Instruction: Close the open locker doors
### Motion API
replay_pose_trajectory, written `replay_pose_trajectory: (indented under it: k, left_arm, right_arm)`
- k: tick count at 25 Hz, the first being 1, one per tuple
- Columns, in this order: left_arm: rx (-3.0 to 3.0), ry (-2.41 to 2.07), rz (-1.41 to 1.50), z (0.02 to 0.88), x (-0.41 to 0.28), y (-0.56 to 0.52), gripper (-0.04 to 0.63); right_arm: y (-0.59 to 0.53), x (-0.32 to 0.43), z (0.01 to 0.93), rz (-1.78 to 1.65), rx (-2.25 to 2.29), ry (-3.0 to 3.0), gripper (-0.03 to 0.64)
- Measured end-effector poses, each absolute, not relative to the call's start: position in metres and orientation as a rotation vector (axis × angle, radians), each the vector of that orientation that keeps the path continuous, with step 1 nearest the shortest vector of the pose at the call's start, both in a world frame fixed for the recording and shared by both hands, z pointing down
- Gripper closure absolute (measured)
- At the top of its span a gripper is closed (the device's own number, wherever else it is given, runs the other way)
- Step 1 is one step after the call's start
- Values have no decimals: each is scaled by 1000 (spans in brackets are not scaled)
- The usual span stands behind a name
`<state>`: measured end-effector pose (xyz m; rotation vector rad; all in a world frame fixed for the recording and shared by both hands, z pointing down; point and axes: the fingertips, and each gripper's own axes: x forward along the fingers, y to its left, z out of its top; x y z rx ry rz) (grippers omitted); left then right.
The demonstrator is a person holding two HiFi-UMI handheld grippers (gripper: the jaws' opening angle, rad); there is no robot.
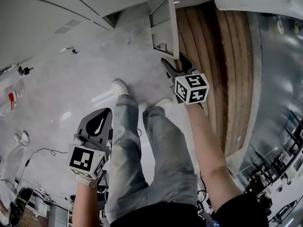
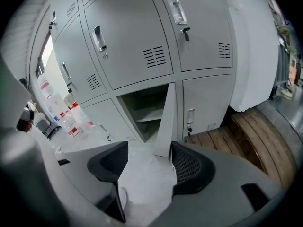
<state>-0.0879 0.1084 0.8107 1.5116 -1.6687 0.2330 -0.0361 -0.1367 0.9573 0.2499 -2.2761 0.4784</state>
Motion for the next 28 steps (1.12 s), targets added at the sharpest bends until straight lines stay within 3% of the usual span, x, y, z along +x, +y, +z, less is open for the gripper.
replay_pose_trajectory:
  k: [28]
  left_arm:
    - [1202,-1834,79,819,-117,200,578]
  right_arm:
    - [-39,-188,947,347,-167,-2319,307]
